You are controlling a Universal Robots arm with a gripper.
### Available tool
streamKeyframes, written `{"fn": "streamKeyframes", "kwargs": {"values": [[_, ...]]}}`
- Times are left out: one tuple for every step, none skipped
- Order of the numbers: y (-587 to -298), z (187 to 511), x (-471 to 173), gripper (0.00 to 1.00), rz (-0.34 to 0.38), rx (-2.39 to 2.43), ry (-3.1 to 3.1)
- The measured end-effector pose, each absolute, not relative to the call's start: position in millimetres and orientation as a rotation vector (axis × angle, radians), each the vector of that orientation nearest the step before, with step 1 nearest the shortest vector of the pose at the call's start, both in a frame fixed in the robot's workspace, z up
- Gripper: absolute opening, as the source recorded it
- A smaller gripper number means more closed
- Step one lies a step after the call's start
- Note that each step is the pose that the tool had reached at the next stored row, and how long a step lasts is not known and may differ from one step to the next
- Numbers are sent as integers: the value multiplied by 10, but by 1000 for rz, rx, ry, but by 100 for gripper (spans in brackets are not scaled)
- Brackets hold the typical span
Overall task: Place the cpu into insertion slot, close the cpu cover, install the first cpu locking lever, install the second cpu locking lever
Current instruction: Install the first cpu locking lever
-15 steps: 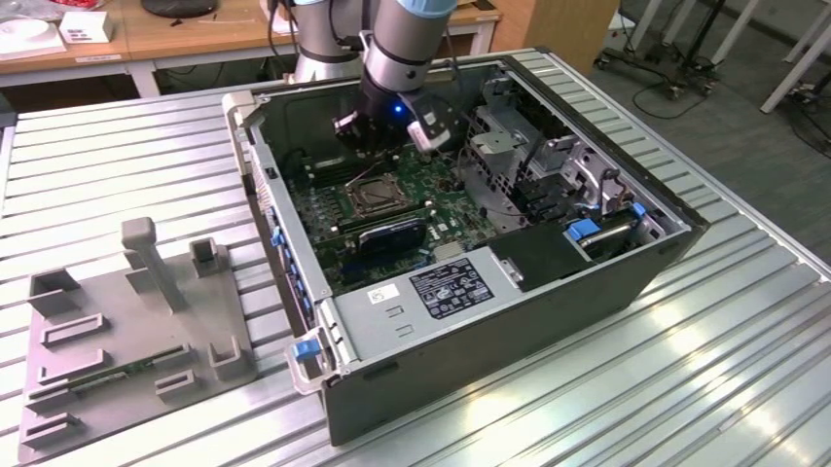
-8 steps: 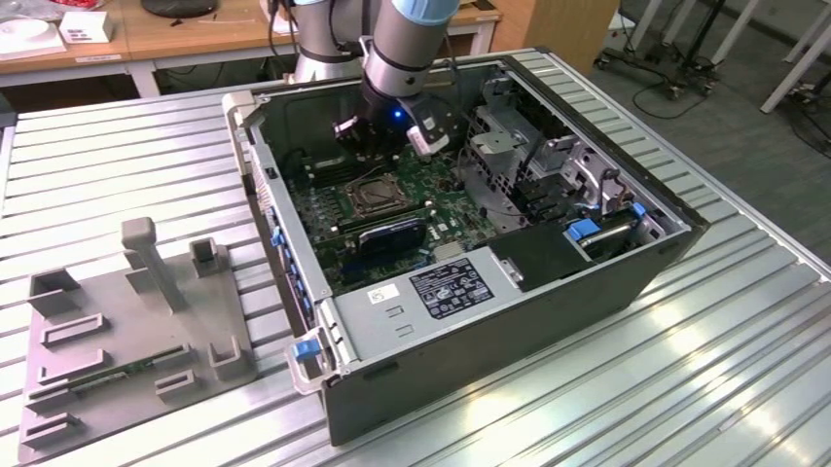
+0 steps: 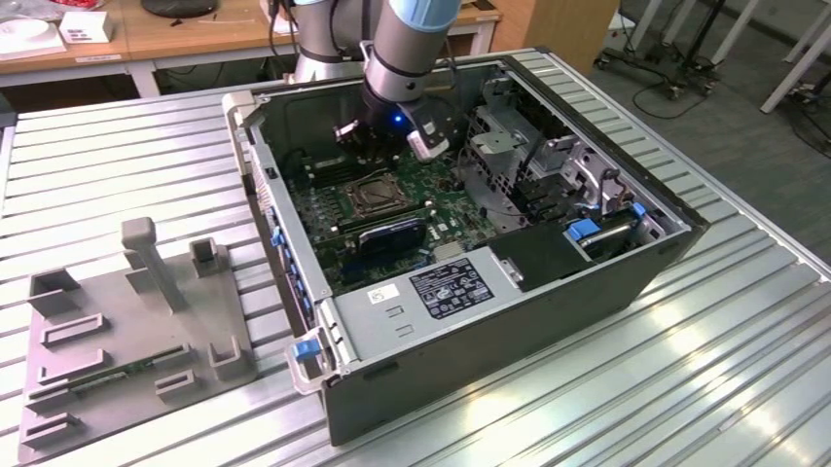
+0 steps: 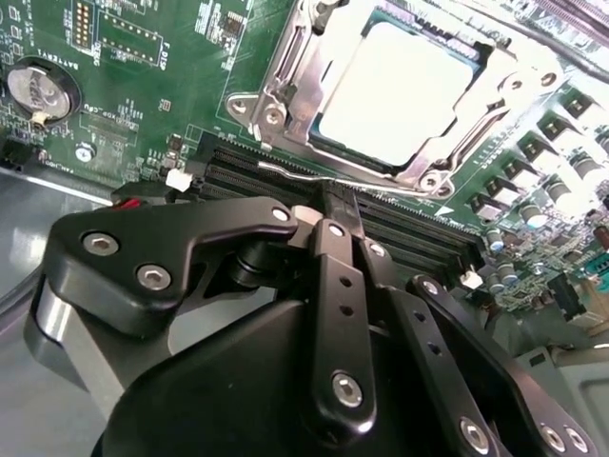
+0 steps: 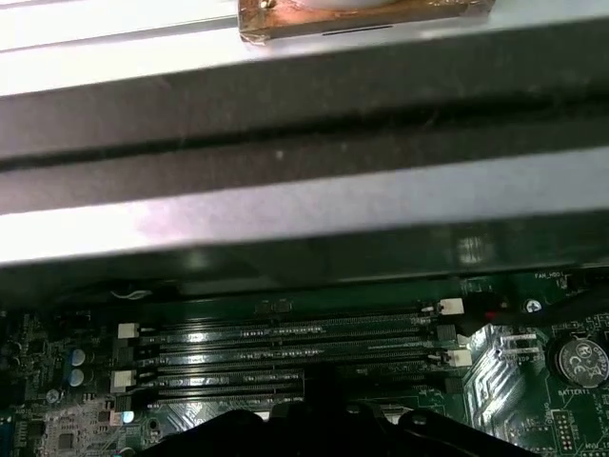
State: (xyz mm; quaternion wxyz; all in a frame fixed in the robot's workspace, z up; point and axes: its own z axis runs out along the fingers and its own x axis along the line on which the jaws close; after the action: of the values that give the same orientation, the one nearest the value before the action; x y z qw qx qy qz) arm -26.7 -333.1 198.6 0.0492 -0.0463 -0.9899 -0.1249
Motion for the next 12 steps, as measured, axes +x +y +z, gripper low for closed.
{"fn": "streamKeyframes", "kwargs": {"values": [[-3336, 1981, -267, 11, -381, -141, -3016], [-3340, 1975, -267, 11, -381, -141, -3016], [-3344, 1970, -267, 11, -381, -142, -3016], [-3347, 1966, -267, 11, -381, -142, -3016], [-3349, 1963, -268, 11, -381, -142, -3016], [-3350, 1961, -268, 11, -380, -142, -3016], [-3351, 1958, -267, 11, -380, -142, -3016], [-3352, 1955, -268, 11, -380, -142, -3016], [-3352, 1952, -267, 11, -380, -142, -3016], [-3353, 1948, -267, 11, -380, -142, -3016], [-3354, 1944, -267, 11, -380, -142, -3016], [-3355, 1939, -267, 11, -380, -142, -3016]]}}
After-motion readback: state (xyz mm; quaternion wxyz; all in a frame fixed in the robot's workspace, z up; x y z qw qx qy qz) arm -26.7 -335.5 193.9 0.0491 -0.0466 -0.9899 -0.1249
